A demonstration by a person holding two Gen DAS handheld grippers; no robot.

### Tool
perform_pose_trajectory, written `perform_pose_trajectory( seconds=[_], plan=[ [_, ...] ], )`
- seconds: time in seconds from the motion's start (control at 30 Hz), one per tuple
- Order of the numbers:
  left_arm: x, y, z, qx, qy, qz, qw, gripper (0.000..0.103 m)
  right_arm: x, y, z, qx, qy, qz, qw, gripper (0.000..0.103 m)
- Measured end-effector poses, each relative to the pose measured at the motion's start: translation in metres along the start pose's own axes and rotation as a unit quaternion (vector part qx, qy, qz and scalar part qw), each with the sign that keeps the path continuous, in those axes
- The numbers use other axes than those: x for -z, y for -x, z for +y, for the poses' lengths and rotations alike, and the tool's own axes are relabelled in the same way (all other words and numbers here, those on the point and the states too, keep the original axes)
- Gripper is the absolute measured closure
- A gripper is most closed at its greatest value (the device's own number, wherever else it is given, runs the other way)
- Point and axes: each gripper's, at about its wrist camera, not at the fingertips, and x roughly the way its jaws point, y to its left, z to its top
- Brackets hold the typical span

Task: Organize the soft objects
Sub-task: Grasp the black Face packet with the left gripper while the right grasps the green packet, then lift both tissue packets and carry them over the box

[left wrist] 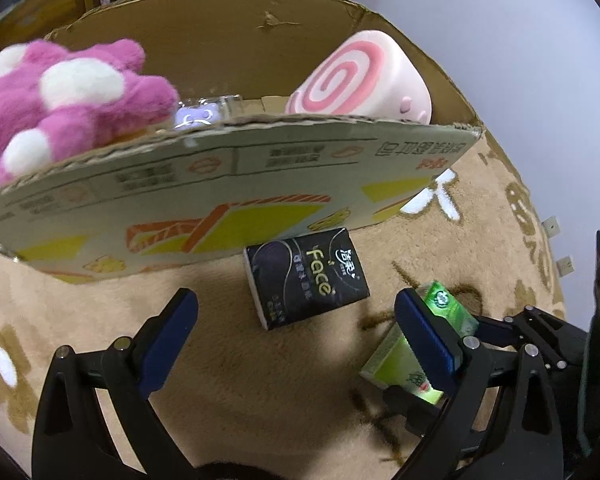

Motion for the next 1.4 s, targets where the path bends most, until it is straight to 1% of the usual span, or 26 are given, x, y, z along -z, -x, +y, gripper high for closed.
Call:
perform_pose_trajectory(
  seconds=[0.2, 0.33, 0.4, 0.47, 0.5, 0.57, 0.6, 0.77, 0.97, 1.1, 1.17, 1.4],
  plan=[
    [-0.001, -0.015, -0.014, -0.018, -0.018, 0.008, 0.9996, 0.005, -0.004, -0.003, -0.004, 0.001, 0.0, 0.005, 1.0, 0.019],
    [-0.002, -0.023, -0.018, -0.026, -0.014, 0.008, 0.9995, 0.006, -0.002, -0.006, -0.004, 0.002, 0.005, 0.006, 1.0, 0.019],
    [-0.003, -0.03, -0.023, -0.028, -0.011, 0.011, 0.9995, 0.008, -0.002, -0.006, -0.006, 0.001, 0.004, 0.006, 1.0, 0.019],
    [-0.002, -0.034, -0.023, -0.036, -0.009, 0.014, 0.9992, 0.018, -0.001, -0.008, -0.004, 0.001, 0.005, 0.007, 1.0, 0.019],
    [-0.002, -0.032, -0.021, -0.04, -0.01, 0.013, 0.9991, 0.02, -0.001, -0.009, -0.003, 0.001, 0.006, 0.007, 1.0, 0.019],
    [0.0, -0.032, -0.022, -0.048, -0.013, 0.009, 0.9987, 0.033, -0.001, -0.008, -0.002, 0.003, 0.007, 0.005, 1.0, 0.019],
    [0.001, -0.031, -0.023, -0.054, -0.016, 0.007, 0.9984, 0.033, -0.001, -0.007, -0.002, 0.005, 0.009, 0.003, 1.0, 0.019],
    [0.006, -0.025, -0.024, -0.054, -0.009, 0.0, 0.9985, 0.034, 0.001, 0.0, 0.0, 0.019, 0.016, -0.006, 1.0, 0.02],
    [0.017, -0.004, -0.03, -0.075, -0.014, -0.025, 0.9968, 0.034, -0.001, 0.01, -0.006, 0.031, 0.004, -0.019, 0.999, 0.02],
    [0.023, 0.013, -0.029, -0.089, -0.005, -0.047, 0.9949, 0.034, -0.001, 0.029, -0.009, 0.039, -0.001, -0.057, 0.998, 0.021],
    [0.024, 0.026, -0.026, -0.098, -0.001, -0.067, 0.9929, 0.034, -0.002, 0.041, -0.008, 0.042, -0.001, -0.082, 0.996, 0.021],
    [0.026, 0.085, -0.024, -0.119, 0.002, -0.141, 0.9828, 0.034, 0.004, 0.083, -0.002, 0.028, 0.0, -0.163, 0.986, 0.021]
  ],
)
